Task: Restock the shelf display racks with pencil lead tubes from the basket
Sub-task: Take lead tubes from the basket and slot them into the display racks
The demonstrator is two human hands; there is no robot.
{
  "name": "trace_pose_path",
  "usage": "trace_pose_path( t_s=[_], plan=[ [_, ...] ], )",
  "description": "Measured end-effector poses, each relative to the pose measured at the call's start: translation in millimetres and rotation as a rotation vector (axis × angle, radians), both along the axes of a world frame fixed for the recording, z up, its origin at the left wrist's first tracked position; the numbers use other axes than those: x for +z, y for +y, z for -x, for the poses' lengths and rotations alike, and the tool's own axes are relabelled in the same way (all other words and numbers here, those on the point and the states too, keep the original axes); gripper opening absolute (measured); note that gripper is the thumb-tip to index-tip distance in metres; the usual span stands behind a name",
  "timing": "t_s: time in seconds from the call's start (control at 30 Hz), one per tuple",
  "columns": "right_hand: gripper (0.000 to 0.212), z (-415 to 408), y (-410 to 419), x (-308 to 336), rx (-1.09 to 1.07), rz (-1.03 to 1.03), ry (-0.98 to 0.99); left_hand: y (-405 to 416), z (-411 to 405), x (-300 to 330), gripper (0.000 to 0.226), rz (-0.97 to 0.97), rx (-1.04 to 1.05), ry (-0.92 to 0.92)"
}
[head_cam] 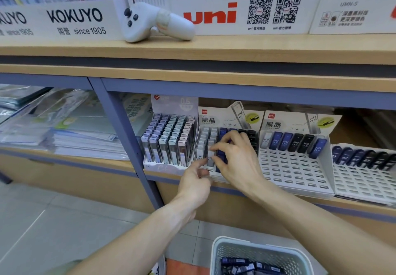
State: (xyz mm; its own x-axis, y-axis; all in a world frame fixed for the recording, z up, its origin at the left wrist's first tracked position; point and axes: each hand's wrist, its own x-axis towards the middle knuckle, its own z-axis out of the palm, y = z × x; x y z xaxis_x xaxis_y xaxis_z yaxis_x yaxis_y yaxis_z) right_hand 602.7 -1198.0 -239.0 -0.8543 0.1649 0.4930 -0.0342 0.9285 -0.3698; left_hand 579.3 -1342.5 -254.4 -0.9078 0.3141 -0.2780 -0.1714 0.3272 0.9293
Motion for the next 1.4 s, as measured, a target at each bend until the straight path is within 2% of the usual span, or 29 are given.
trace_pose_path(
  t_s=[0.1, 0.2, 0.37, 0.53, 0.67, 0.9, 1.17, 1.3, 1.4],
  plan=[
    [0.028, -16.9, 3.6, 4.0, 0.034, -0.018, -0.003, -1.4, -5.1, 4.3, 0.039, -0.022, 0.003, 0.033],
    [0.023, -46.3, 11.7, 4.2, 0.075, -0.040, -0.052, -3.3, -14.4, 3.9, 0.025, 0.005, -0.065, 0.106],
    [0.022, -117.3, 30.1, -13.3, 0.093, 0.029, -0.337, -6.4, -41.6, -12.9, 0.013, 0.167, -0.365, 0.238],
    [0.029, -198.4, 39.9, -60.8, 0.075, 0.138, -0.738, -6.6, -82.4, -56.7, 0.028, 0.451, -0.818, 0.337],
    [0.035, -227.7, 44.0, -109.6, 0.002, 0.201, -0.938, 5.1, -106.3, -100.1, 0.039, 0.591, -1.015, 0.295],
    [0.053, -233.1, 65.5, -200.1, -0.097, 0.310, -1.227, 33.1, -129.7, -190.6, 0.055, 0.741, -1.015, 0.129],
    [0.041, -229.7, 62.6, -278.0, 0.025, 0.251, -1.418, 34.2, -160.9, -276.4, 0.060, 0.805, -1.101, 0.030],
    [0.033, -228.8, 53.5, -302.1, 0.079, 0.244, -1.518, 37.9, -161.4, -293.9, 0.061, 0.805, -1.134, -0.022],
    [0.034, -226.4, 52.4, -311.1, 0.109, 0.234, -1.580, 43.2, -158.6, -301.3, 0.057, 0.804, -1.171, -0.061]
  ],
)
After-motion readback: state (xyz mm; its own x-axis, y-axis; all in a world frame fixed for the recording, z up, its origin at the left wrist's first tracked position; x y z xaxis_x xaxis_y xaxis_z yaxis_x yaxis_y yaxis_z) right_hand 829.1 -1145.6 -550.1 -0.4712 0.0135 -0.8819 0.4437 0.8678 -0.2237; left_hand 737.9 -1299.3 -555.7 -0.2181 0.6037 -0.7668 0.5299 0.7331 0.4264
